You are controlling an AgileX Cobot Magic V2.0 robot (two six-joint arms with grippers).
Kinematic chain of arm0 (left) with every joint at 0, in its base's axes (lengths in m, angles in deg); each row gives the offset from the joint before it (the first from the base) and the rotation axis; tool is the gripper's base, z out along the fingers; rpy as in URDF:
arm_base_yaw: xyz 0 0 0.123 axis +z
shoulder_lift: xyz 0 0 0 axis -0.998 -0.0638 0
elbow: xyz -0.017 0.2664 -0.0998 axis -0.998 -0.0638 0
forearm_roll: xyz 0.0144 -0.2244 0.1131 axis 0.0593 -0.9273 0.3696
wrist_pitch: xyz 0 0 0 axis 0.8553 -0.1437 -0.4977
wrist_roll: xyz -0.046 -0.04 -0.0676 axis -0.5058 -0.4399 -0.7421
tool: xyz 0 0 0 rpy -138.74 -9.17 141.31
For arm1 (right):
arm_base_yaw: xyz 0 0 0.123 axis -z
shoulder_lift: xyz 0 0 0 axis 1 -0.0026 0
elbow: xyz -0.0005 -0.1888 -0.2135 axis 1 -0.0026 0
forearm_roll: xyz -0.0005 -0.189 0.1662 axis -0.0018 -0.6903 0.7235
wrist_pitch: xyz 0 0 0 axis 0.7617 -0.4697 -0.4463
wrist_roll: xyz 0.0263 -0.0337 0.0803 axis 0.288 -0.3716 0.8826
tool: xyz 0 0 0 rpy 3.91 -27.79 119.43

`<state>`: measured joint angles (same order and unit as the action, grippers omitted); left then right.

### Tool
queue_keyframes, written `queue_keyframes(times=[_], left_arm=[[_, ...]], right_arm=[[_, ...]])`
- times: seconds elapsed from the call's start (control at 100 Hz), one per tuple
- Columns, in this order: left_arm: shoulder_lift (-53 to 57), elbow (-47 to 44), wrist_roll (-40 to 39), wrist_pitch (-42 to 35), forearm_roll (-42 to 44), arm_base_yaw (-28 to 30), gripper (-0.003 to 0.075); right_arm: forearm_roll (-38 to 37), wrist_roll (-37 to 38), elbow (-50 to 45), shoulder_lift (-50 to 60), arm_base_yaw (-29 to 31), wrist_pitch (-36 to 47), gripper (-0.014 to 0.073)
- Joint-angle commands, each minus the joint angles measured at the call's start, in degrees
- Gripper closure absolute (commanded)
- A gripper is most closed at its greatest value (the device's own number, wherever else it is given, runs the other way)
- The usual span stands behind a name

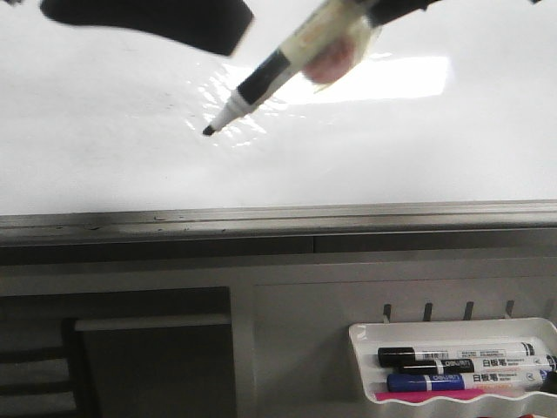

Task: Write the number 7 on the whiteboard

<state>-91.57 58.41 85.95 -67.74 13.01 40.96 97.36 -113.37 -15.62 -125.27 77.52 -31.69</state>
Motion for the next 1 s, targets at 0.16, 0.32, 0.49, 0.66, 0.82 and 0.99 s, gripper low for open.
queue_keyframes(times=[0.16, 0.32, 0.49, 0.66, 0.82, 0.99], left_arm=[[7.49, 1.50, -0.76, -4.40, -13.16, 13.81, 0.0195], [10.55, -2.23, -0.76, -6.71, -20.74, 20.10, 0.0195], [13.65, -7.89, -0.76, -13.16, -24.78, 21.85, 0.0195], [15.18, -10.10, -0.76, -15.75, -25.18, 21.85, 0.0195], [15.18, -10.19, -0.76, -15.86, -25.18, 21.85, 0.0195], [15.18, -10.19, -0.76, -16.31, -25.18, 21.85, 0.0195]], right_arm=[[2.43, -3.14, -7.76, 13.76, -0.05, 20.97, 0.0643], [2.76, -3.88, -13.12, 18.70, -0.05, 29.80, 0.0643], [3.14, -4.83, -15.03, 19.43, -0.05, 35.11, 0.0643], [17.96, -18.83, -15.03, 16.13, -0.30, 35.24, 0.0643], [32.72, -33.14, -14.93, 10.98, -1.79, 35.46, 0.0643], [45.76, -45.65, -14.84, 6.13, -3.16, 35.58, 0.0643]])
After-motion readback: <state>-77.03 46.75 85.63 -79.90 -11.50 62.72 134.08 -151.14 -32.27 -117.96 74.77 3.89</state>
